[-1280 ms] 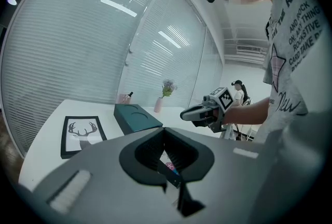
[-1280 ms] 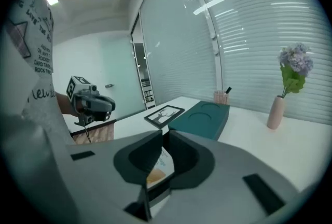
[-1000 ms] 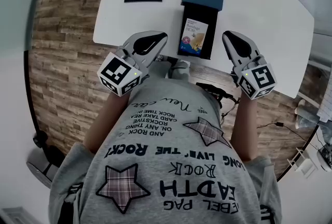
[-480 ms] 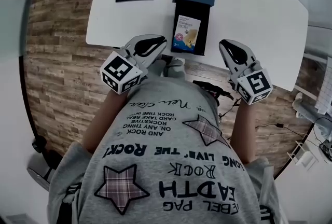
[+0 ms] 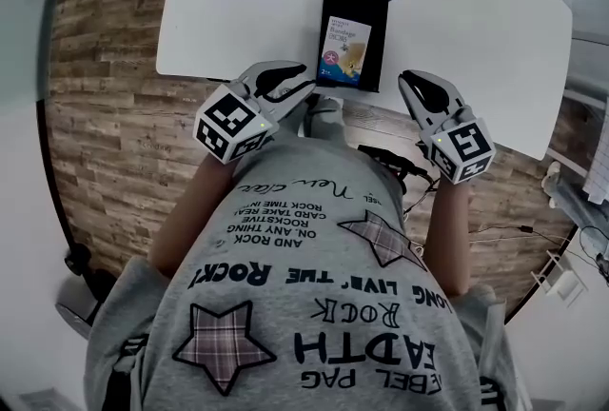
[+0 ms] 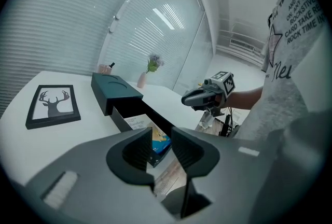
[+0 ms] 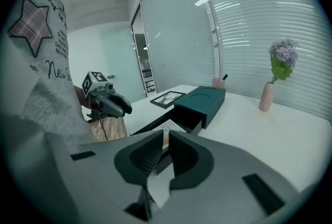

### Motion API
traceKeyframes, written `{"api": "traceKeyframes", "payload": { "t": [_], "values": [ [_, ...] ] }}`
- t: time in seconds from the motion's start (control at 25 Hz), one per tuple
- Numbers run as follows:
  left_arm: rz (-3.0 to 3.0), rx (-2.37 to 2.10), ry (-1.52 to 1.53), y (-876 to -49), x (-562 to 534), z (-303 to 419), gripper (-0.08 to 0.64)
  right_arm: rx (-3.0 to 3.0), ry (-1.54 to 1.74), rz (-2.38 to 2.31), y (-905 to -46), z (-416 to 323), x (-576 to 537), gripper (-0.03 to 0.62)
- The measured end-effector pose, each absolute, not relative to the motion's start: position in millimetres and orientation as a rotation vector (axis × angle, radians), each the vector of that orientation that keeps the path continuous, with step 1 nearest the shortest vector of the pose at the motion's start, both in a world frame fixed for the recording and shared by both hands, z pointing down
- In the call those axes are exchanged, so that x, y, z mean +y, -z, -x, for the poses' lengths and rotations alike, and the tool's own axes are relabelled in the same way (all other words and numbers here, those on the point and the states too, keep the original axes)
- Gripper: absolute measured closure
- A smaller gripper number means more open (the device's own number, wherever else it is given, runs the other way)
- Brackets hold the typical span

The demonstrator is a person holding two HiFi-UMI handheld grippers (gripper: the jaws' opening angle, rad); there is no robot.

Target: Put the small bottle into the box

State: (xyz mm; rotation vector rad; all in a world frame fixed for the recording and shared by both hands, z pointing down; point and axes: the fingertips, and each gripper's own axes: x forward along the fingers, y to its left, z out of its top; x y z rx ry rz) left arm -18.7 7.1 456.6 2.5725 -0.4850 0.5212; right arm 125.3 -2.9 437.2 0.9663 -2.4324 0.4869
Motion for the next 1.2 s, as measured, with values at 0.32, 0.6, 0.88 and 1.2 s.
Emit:
{"api": "traceKeyframes", "payload": {
  "t": [0.32, 0.6, 0.88, 1.2],
  "values": [
    [-2.558, -0.433, -0.633, -484.8, 22.3, 9.5, 0.421, -2.409, -0.529, -0.92, -461.9, -129.0, 6.3, 0.56],
    [-2.517, -0.413, -0.742, -512.2, 31.5, 9.3, 0.382, -2.375, -0.565, -0.772, -485.5, -114.9, 22.4, 0.547],
    [-2.507, -0.401, -0.808, -529.4, 33.4, 4.4, 0.363, -2.266, -0.533, -0.619, -512.2, -103.2, 39.8, 0.448],
    [-2.506, -0.411, -0.794, -533.8, 24.8, -1.4, 0.359, -2.194, -0.487, -0.607, -526.0, -96.7, 36.2, 0.448]
  ]
}}
